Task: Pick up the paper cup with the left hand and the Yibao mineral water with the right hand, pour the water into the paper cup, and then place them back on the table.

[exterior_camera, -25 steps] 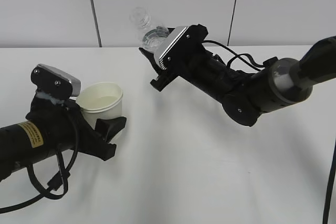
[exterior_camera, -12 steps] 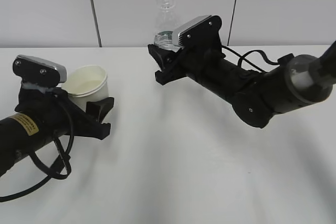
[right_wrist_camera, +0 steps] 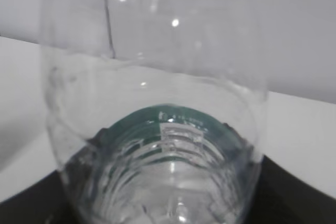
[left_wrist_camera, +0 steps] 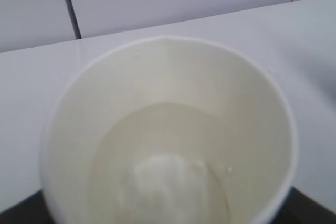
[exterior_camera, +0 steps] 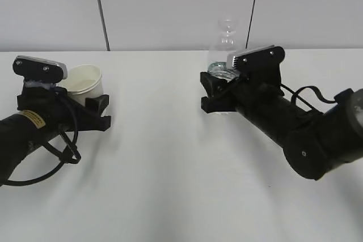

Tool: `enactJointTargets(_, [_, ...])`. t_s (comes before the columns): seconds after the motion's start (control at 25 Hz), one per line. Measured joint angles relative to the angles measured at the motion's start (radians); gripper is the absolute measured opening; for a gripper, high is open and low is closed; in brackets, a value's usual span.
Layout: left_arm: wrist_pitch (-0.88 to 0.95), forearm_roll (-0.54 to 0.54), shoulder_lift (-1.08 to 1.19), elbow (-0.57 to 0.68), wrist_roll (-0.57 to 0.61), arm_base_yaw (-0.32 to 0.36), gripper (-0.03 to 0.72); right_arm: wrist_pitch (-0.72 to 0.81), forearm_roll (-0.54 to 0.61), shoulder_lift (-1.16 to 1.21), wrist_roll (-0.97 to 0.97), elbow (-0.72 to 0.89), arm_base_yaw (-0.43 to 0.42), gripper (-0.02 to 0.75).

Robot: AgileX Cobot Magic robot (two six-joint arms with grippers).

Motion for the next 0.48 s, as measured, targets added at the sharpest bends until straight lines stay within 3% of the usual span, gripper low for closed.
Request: enactJointTargets(0.48, [-0.026, 0.0, 0.175, -0.109, 0.001, 0.009, 0.441, -0.121, 0.119, -0.006, 0.002, 0.141, 0.0, 0.451])
